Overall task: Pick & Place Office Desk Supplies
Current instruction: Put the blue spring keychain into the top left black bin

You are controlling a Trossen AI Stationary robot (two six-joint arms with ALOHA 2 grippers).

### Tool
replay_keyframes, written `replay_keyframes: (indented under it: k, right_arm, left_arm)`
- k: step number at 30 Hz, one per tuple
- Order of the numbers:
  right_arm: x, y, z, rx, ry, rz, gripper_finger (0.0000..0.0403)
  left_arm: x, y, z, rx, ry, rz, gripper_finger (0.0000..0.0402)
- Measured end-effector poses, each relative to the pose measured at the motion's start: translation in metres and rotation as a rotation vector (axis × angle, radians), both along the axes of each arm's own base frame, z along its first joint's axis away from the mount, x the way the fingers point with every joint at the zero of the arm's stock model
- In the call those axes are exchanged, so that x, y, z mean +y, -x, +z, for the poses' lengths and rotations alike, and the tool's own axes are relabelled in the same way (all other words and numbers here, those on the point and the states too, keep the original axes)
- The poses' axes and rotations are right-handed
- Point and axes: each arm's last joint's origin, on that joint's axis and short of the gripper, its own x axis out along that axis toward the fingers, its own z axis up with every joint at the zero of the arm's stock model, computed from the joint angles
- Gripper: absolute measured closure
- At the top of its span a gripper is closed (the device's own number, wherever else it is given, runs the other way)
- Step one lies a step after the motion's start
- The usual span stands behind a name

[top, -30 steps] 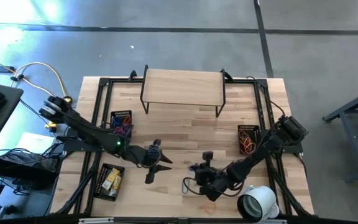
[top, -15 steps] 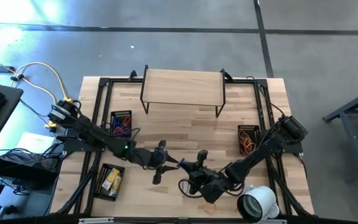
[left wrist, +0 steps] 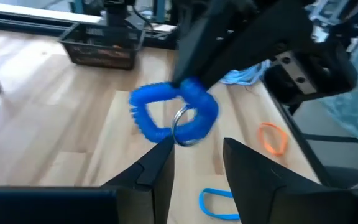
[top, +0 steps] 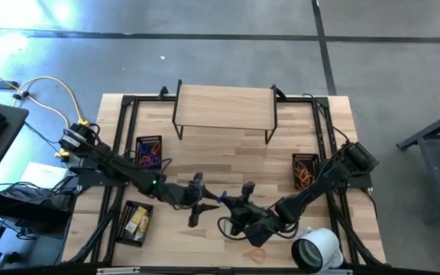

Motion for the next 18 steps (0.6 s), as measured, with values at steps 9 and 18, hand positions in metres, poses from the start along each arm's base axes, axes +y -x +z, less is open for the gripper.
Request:
replay_keyframes:
  k: [9,18]
  right_arm:
    - [-0.006,-0.004,0.0,-0.004,-0.009,-0.019,0.04]
    - [-0.009,-0.007,0.001,-0.01,-0.026,-0.015,0.0399]
  left_arm:
    - [-0.001,0.001,0.001,-0.013,-0.061,0.029,0.0234]
    - [0.009,-0.005,0.004,-0.045,-0.043,0.067,0.0231]
